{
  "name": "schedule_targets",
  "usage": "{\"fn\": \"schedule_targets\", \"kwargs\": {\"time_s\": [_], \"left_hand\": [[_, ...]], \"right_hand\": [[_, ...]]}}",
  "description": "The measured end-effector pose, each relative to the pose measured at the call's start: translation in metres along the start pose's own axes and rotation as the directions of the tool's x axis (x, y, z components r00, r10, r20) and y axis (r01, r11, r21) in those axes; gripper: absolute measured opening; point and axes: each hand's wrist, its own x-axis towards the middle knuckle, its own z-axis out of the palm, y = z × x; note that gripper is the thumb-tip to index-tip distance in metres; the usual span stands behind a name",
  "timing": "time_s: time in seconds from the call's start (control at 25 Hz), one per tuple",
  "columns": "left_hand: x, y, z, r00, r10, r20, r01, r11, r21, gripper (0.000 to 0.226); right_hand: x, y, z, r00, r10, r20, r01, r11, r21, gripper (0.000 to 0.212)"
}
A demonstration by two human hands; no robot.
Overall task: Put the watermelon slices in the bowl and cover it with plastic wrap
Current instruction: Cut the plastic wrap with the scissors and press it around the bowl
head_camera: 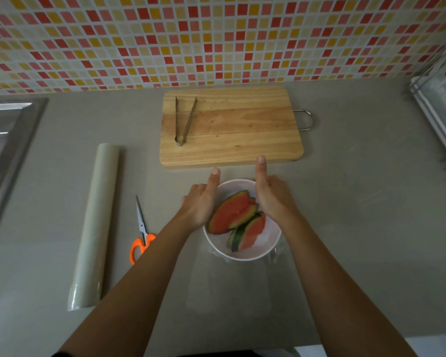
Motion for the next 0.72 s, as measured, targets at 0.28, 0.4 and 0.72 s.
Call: {"fn": "schedule_targets", "kwargs": {"time_s": [0.28,0.4,0.72], "left_hand": [[-0.004,0.02,0.006,0.993,-0.103,-0.049,0.098,0.991,-0.087,0.113],[-0.006,0.023,0.01,0.987,-0.146,-0.064,0.141,0.987,-0.073,0.11],[-0.027,-0.006,0.017,0.987,-0.046,-0.155,-0.001,0.956,-0.293,0.046]], "right_hand": [[-0.001,0.001,-0.004,0.998,0.066,-0.01,-0.065,0.995,0.079,0.09],[0.0,0.003,-0.008,0.991,0.116,0.066,-0.126,0.977,0.172,0.107],[-0.008,-0.009,-0.005,0.991,0.068,0.117,-0.066,0.998,-0.021,0.1]]}}
